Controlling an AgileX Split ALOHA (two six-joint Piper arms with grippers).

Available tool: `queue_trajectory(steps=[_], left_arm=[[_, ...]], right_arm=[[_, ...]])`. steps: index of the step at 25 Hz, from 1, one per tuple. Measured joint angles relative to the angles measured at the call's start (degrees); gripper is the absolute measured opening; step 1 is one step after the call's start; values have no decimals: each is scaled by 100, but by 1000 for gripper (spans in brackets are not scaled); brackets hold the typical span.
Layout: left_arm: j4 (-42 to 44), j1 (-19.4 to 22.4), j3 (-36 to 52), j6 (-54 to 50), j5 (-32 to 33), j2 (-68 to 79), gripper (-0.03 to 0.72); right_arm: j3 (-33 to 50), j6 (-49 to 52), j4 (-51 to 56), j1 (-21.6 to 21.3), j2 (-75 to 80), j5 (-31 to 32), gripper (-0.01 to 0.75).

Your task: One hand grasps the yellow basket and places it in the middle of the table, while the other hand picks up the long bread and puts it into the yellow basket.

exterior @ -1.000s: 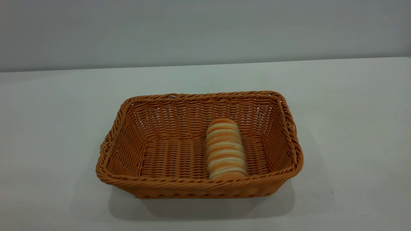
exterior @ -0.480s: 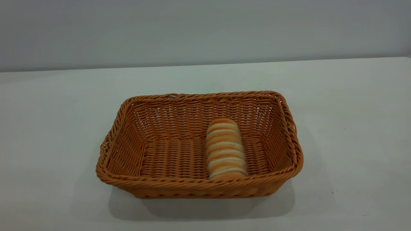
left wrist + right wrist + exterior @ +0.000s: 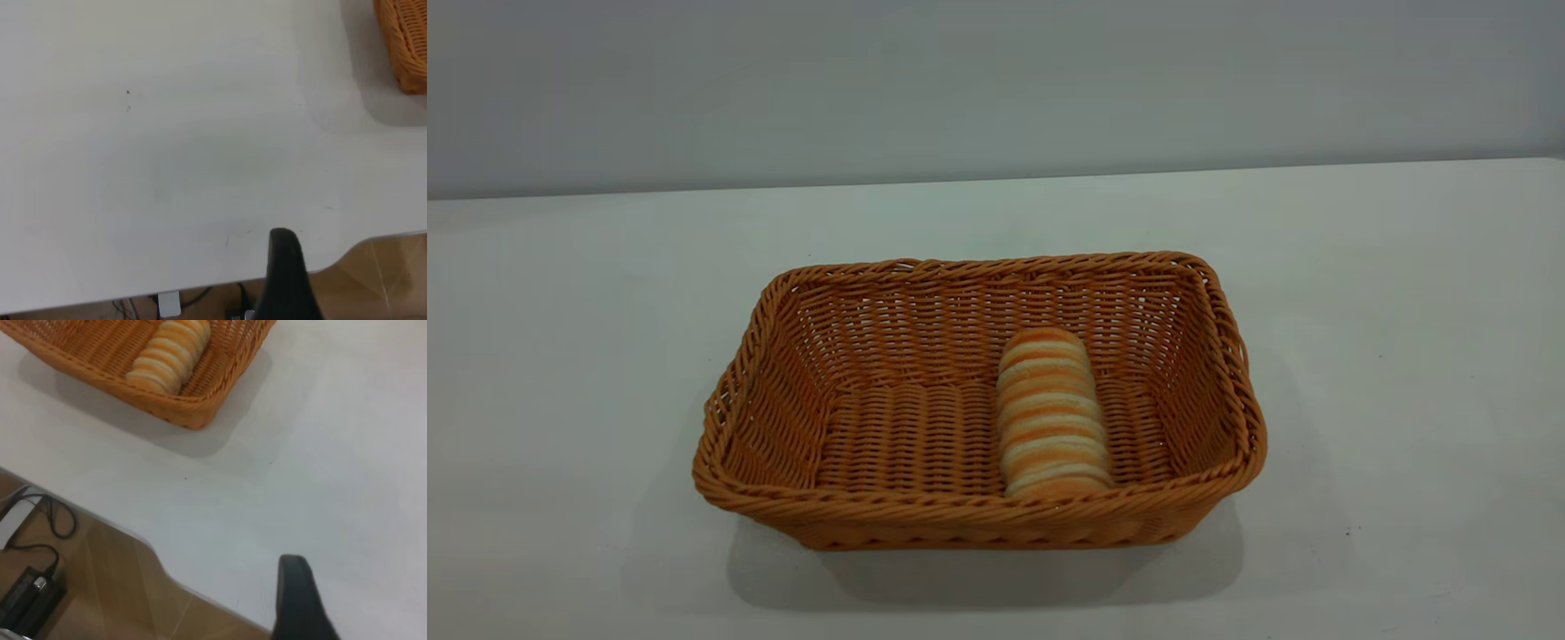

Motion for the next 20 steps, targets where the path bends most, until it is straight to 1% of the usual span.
queue_trajectory(steps=[16, 18, 20], left_arm=[[-48, 27, 0, -13, 0, 0, 582], [-48, 178, 0, -13, 0, 0, 582], [-48, 416, 0, -13, 0, -12, 582]], right_arm=[[0, 0, 2, -15, 0, 0, 502], [0, 0, 6, -153, 0, 0, 502], [0, 0, 6, -450, -14, 0, 502]])
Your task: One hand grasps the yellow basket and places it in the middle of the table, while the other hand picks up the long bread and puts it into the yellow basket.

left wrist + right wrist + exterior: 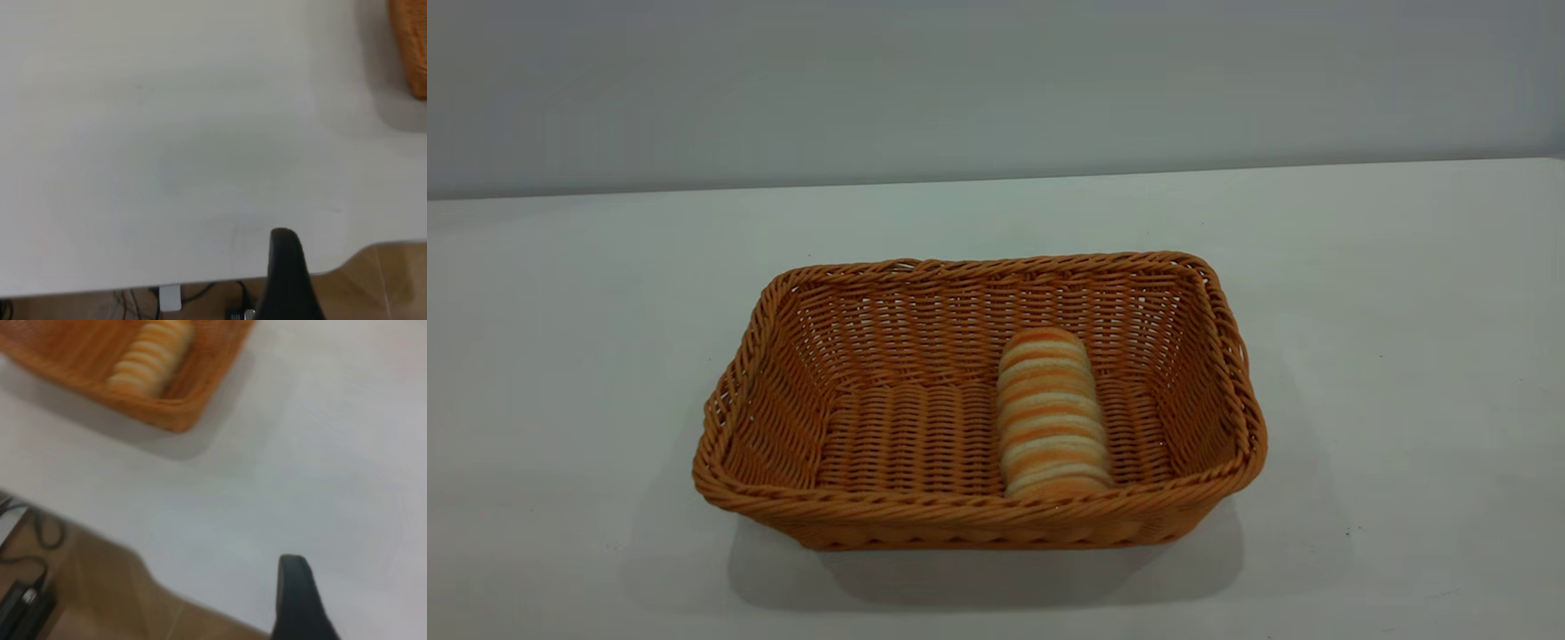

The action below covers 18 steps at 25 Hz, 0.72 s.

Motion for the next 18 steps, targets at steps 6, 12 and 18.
queue_trajectory(steps=[6, 12, 18], left_arm=[[0, 310, 0, -2, 4, -596, 582], [0, 67, 0, -2, 4, -654, 582], [0, -114, 0, -7, 4, -654, 582]], right_arm=[[0, 5, 6, -1088, -304, 2, 502], [0, 5, 6, -1517, -306, 2, 502], [0, 5, 11, -1620, -306, 2, 502]])
